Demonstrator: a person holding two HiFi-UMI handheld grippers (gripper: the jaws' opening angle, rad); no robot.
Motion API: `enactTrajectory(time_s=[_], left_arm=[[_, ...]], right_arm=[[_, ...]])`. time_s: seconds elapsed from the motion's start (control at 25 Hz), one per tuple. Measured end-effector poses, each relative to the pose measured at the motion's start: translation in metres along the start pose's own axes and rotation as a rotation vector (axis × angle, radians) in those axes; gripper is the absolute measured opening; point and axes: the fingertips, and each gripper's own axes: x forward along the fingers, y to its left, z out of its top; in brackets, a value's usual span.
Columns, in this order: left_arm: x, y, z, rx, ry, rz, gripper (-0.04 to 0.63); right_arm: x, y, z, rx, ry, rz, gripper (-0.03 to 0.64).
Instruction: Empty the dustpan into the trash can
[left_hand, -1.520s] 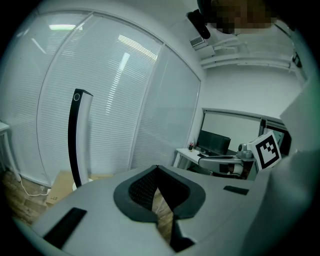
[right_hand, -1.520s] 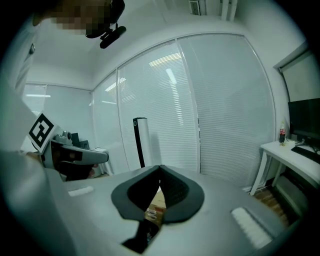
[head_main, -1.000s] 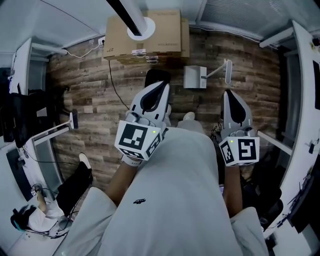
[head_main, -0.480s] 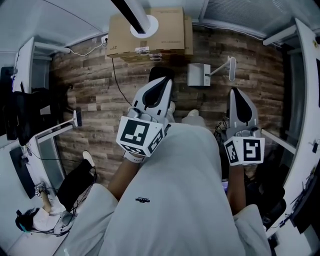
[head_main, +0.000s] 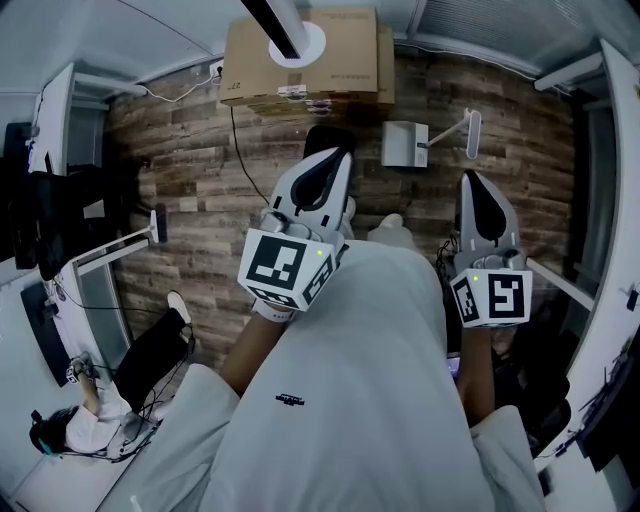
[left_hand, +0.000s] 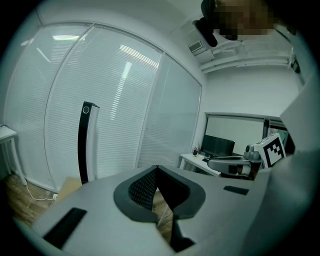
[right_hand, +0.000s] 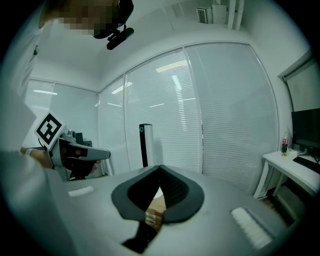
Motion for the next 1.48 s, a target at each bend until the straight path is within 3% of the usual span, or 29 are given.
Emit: enactTrajectory(time_s=[1.04, 1.32, 1.48], left_arm=[[-0.005, 0.008, 0.000, 0.001, -0.005, 0.011, 0.006], [-0.003, 0.007, 0.001, 0.005, -0.013, 0.009, 0.006], [-0.002, 0.007, -0.001, 0.007, -0.006, 0.007, 0.006]], right_arm=[[0.006, 0.001, 0.001, -0.018, 0.013, -0.002, 0.011], [0.007, -0.008, -0.002, 0.096, 0.014, 0.001, 0.011], [0.005, -0.007, -0.002, 0.075, 0.015, 0.004, 0.011]])
